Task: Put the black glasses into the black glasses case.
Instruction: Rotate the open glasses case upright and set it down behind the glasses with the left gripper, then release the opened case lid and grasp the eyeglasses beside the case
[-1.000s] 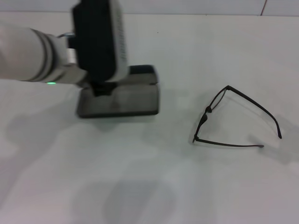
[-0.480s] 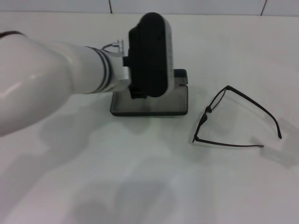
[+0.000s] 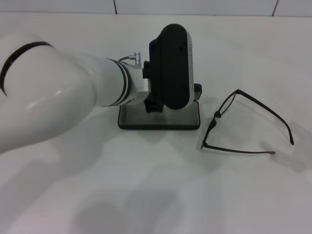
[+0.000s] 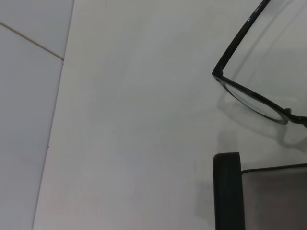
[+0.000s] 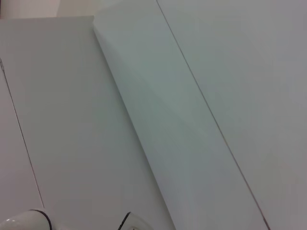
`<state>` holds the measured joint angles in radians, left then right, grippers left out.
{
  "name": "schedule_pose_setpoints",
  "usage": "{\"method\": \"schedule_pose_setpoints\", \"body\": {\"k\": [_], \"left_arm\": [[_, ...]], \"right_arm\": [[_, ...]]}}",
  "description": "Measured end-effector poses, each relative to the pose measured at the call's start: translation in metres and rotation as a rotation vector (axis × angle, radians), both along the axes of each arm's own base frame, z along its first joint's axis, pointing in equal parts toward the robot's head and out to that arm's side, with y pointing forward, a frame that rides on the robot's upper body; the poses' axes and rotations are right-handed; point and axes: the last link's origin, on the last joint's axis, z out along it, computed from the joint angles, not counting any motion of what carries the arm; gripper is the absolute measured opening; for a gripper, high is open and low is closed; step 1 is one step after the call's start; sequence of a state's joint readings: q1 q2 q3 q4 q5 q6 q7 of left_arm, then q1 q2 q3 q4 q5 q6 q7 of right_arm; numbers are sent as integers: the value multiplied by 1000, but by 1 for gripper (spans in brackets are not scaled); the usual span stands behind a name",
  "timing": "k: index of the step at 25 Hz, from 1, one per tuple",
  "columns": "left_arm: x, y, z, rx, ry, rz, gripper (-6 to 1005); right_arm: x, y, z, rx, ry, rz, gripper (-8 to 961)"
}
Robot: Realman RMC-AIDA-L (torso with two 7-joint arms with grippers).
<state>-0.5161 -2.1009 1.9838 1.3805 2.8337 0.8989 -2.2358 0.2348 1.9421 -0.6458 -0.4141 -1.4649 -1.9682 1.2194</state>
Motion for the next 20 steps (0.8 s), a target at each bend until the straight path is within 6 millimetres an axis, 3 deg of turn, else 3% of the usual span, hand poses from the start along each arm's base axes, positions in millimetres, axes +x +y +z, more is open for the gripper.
{"method": "schedule_pose_setpoints", "body": {"k": [12,20], "left_arm": [[2,-5,0,1,-20,3,369],[21,-18,15,16,-75,-37,488]], "right_arm": [[1,7,1,9,-21,-14,839],[-6,24,3,-3,-68,16,819]]}}
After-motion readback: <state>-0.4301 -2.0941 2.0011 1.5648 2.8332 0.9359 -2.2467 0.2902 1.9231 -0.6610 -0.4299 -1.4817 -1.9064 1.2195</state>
